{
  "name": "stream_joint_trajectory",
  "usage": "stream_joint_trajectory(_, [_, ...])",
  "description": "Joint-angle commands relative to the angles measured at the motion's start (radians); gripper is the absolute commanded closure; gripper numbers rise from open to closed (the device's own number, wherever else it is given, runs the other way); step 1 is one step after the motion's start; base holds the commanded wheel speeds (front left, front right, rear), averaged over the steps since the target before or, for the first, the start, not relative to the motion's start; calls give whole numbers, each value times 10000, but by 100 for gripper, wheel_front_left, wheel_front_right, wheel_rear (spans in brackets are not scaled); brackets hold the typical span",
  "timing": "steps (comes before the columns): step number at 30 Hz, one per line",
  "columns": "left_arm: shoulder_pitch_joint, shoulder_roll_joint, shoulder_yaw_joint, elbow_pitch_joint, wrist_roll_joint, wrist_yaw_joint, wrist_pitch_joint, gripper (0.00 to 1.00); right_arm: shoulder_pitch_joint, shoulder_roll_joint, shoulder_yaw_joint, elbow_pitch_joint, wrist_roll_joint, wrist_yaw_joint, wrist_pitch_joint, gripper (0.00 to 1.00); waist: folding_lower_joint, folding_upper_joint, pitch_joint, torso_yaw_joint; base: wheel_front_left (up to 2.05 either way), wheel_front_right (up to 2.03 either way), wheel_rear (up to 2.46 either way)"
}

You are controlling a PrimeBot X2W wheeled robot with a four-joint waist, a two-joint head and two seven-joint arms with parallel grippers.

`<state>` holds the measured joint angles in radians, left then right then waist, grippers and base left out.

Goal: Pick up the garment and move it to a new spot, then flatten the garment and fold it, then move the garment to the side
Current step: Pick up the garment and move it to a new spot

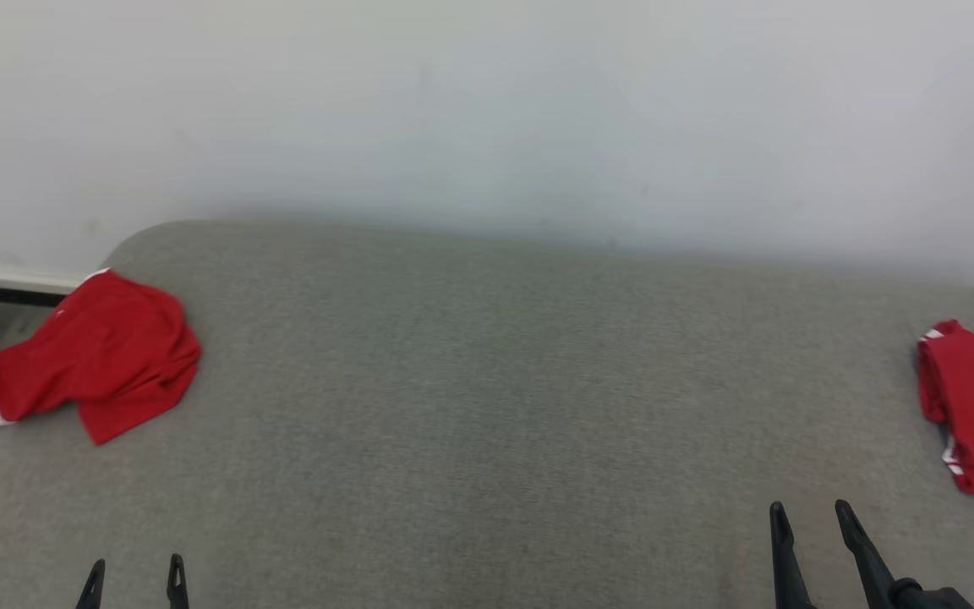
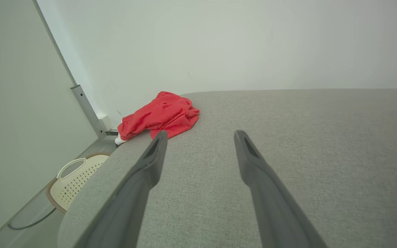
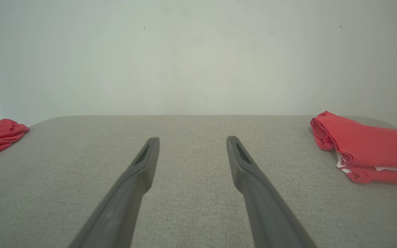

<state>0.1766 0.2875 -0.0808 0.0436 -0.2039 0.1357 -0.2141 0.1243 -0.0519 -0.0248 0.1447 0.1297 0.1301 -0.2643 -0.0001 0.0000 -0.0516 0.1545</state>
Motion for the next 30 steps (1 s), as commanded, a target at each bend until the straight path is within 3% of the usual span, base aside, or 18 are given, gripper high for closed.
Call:
stream_joint_trajectory(1, [102, 55, 39, -53, -61, 25, 21, 0, 88, 17, -12, 19, 58, 6, -7, 0, 1, 0, -96, 726, 0, 0, 0])
stream_joint_trajectory(15, [321, 238, 96, -266, -154, 165, 267, 0, -65, 18, 227, 217, 299, 6, -5, 0, 1, 0, -111, 2652, 0, 0, 0])
stream_joint_trajectory(30, [475, 314, 189, -452, -321, 323, 241, 0, -185, 17, 476, 313, 420, 6, -5, 0, 1, 0, -81, 3279, 0, 0, 0])
